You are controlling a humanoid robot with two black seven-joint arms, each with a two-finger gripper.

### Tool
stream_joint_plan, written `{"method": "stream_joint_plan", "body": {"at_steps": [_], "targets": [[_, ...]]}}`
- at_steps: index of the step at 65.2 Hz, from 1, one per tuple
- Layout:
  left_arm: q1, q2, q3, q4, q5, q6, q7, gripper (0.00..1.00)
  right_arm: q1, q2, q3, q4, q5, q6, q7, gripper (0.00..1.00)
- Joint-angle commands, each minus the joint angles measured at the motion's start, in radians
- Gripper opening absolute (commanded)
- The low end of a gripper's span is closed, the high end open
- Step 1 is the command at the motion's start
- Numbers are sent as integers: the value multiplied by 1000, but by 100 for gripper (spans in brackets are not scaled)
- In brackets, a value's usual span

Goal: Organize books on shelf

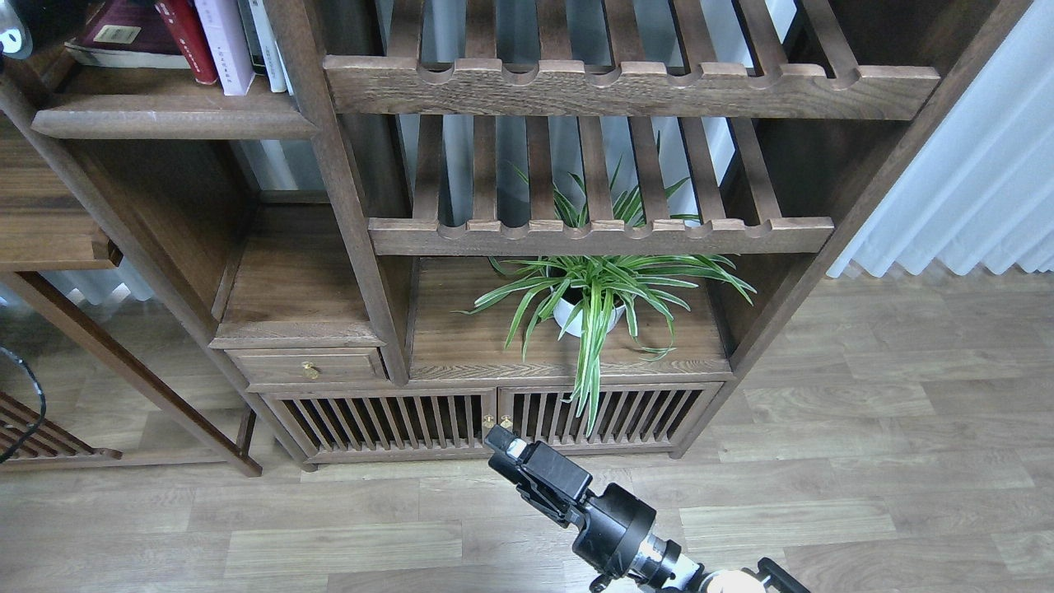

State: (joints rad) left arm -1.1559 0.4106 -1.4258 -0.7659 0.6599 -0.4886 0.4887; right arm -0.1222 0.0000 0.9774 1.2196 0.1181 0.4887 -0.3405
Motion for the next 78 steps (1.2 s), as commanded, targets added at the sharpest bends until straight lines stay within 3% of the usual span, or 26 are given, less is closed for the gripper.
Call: {"method": "stream_joint_plan", "body": {"at_steps": [1,20,29,38,43,46,56,62,69,78], "targets": [[1,-10,-24,-26,-37,0,0,62,-1,0,1,0,0,0,0,85],[2,-7,-68,-121,-54,0,0,63,-1,0,1,-3,0,0,0,85],[73,28,-100,-164,-62,0,0,69,1,0,10,-3,3,0,2,85],[191,88,-125,-185,-112,0,0,75,15,0,26,0,8,0,2,87],[248,103,-128,-193,-172,0,0,84,39,0,33,0,9,0,2,87],[306,103,-128,-234,-221,0,0,92,55,0,34,0,9,0,2,87],[493,103,-128,-440,-325,0,0,99,95,0,37,0,15,0,28,88],[696,99,-125,-584,-371,0,0,100,145,0,44,-2,28,0,71,88],[805,70,-119,-601,-375,0,0,100,165,0,66,-8,28,0,95,91],[923,-67,-111,-599,-373,0,0,100,168,0,70,-11,28,0,114,97]]}}
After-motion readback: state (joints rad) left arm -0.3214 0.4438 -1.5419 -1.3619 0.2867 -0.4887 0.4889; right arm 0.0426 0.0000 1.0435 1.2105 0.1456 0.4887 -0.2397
